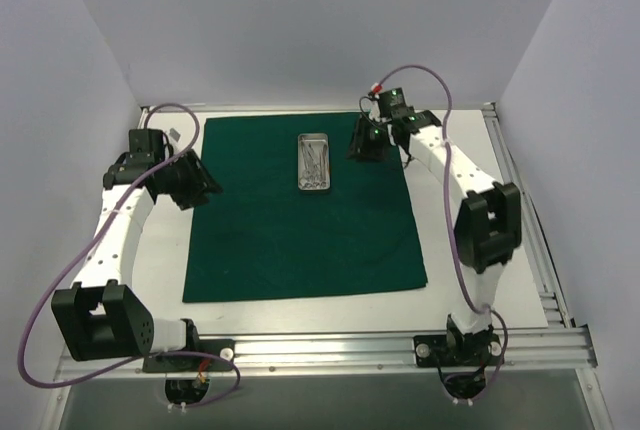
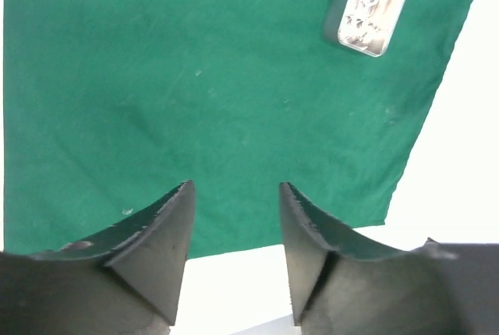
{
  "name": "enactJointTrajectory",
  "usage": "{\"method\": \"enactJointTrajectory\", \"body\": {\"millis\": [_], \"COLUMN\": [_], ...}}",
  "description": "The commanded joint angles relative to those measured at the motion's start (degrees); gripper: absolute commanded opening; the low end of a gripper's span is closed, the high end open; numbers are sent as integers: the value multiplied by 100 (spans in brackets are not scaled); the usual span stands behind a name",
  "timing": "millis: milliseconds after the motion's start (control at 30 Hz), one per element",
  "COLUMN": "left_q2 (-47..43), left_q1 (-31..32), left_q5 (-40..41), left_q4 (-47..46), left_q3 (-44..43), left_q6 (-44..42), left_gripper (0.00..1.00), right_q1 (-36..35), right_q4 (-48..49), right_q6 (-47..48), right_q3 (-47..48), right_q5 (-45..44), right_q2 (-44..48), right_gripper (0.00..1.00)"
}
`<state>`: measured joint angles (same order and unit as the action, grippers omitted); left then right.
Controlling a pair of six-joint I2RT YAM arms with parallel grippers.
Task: Open and lay out the surgical kit
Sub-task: Pick up the container from the surgical kit.
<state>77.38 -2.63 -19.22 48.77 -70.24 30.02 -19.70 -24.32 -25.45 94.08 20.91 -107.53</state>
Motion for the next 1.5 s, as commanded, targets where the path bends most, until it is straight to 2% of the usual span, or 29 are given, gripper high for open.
{"method": "enactJointTrajectory", "body": {"millis": [0, 33, 67, 100, 300, 433, 467, 633, 767, 933, 1100, 1200, 1233, 1300, 1467], "left_q2": [-48, -83, -101, -118, -224, -338, -355, -444, -426, -276, -338, -355, -364, -356, -356], "left_q1": [88, 96, 114, 114, 202, 202, 202, 378, 378, 369, 369, 369, 378, 378, 378], "left_q5": [-274, -310, -371, -511, -530, -127, 179, 665, 525, 69, 199, 165, 156, 147, 243], "left_q4": [-376, -386, -404, -412, -299, -106, -35, 184, 282, 80, 115, 141, 141, 159, 203], "left_q3": [-139, -148, -157, -183, -526, -702, -728, -667, -614, -456, -403, -377, -385, -412, -456], "left_q6": [-321, -339, -356, -409, -602, -673, -603, -506, -532, -453, -480, -436, -418, -383, -392], "left_gripper": [59, 62, 70, 95, 94, 94, 94, 94, 94, 94, 95, 100, 95, 93, 89], "right_q1": [-156, -174, -183, -218, -385, -438, -464, -517, -587, -648, -701, -710, -710, -710, -736], "right_q4": [-38, -38, -64, -108, -223, -267, -275, -205, -39, -135, -82, -187, -188, -249, -329], "right_q6": [163, 137, 128, 102, 172, 163, 163, 190, 120, 190, 120, 102, 102, 84, 93], "right_q3": [592, 924, 1076, 1208, 1824, 1859, 1868, 1763, 1570, 1832, 1973, 2087, 2096, 2149, 2211], "right_q5": [-596, -605, -614, -666, -763, -878, -886, -1080, -1291, -966, -948, -983, -1001, -1053, -1141], "right_q2": [-874, -1023, -1321, -1454, -2184, -2378, -2422, -2282, -2036, -2360, -2580, -2712, -2738, -2826, -3020], "right_gripper": [43, 45, 46, 48, 51, 49, 49, 48, 48, 47, 46, 43, 42, 38, 34]}}
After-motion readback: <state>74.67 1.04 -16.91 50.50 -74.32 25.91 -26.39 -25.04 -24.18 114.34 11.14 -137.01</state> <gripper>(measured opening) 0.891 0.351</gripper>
